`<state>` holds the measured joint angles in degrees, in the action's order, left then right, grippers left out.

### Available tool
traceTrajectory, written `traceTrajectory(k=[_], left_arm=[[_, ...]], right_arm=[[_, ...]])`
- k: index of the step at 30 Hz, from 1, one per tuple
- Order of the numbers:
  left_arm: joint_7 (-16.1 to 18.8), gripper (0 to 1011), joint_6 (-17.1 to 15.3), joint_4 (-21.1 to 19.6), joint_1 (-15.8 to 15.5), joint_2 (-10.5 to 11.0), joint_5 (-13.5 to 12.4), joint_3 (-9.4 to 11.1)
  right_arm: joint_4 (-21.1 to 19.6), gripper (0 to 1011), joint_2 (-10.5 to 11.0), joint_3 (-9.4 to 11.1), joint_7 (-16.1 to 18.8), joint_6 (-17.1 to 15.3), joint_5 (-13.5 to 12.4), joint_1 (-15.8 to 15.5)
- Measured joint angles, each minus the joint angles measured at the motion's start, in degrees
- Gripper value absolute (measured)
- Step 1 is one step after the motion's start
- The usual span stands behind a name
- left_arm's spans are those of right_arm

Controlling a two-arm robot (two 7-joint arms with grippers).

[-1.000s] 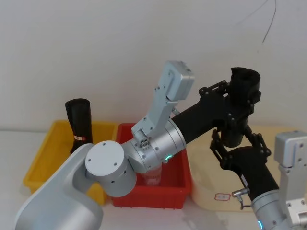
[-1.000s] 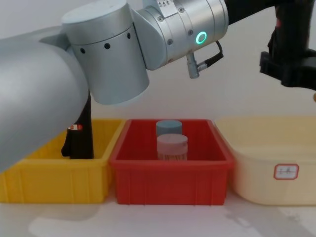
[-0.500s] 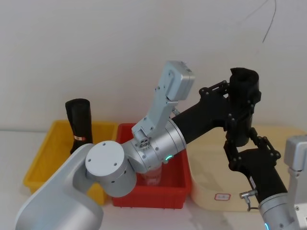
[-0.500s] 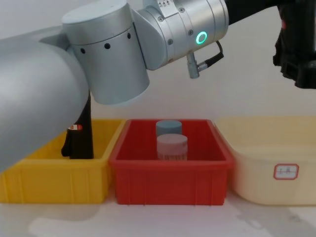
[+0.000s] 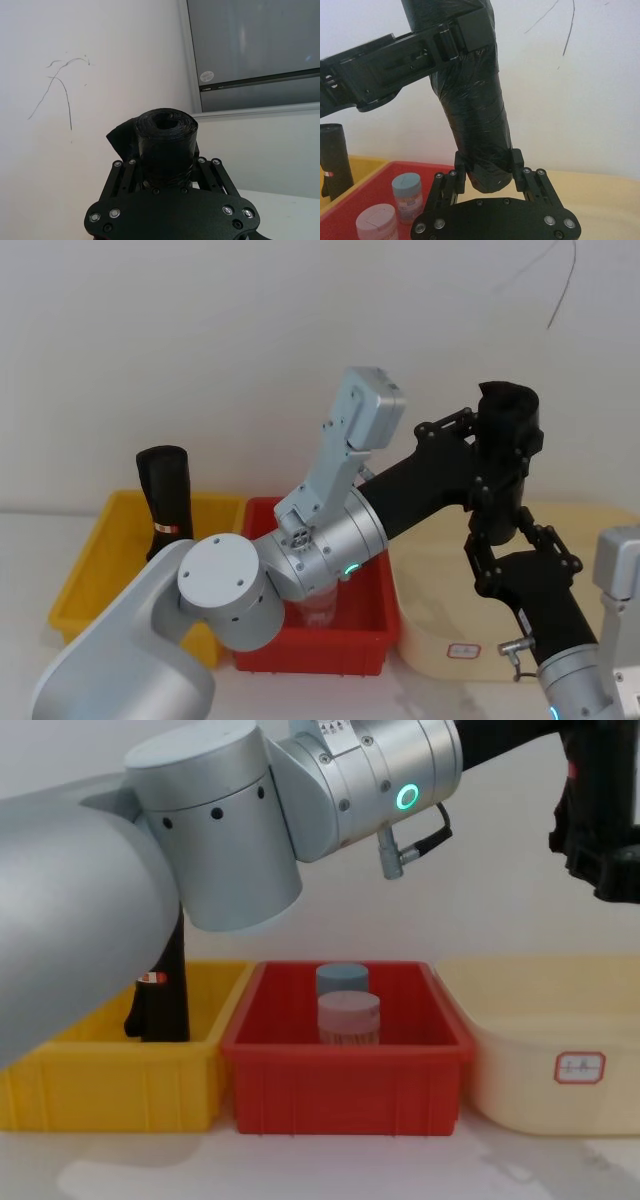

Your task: Pick up the garbage bag with the one hand and transfer it to the other hand.

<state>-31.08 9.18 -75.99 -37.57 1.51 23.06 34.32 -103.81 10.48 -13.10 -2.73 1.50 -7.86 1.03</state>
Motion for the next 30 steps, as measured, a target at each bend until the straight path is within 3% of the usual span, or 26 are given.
traceTrajectory(k=[15, 30], left_arm=[[0.0, 486, 0.0, 0.0, 0.0, 0.0, 0.0, 0.0], [0.0, 914, 0.0, 0.0, 0.0, 0.0, 0.0, 0.0]], right_arm=[[0.5, 526, -0.6, 0.2, 1.6, 1.0, -0.3, 0.2], [0.7, 522, -1.3, 0.6, 2.5, 1.3, 0.0, 0.3]])
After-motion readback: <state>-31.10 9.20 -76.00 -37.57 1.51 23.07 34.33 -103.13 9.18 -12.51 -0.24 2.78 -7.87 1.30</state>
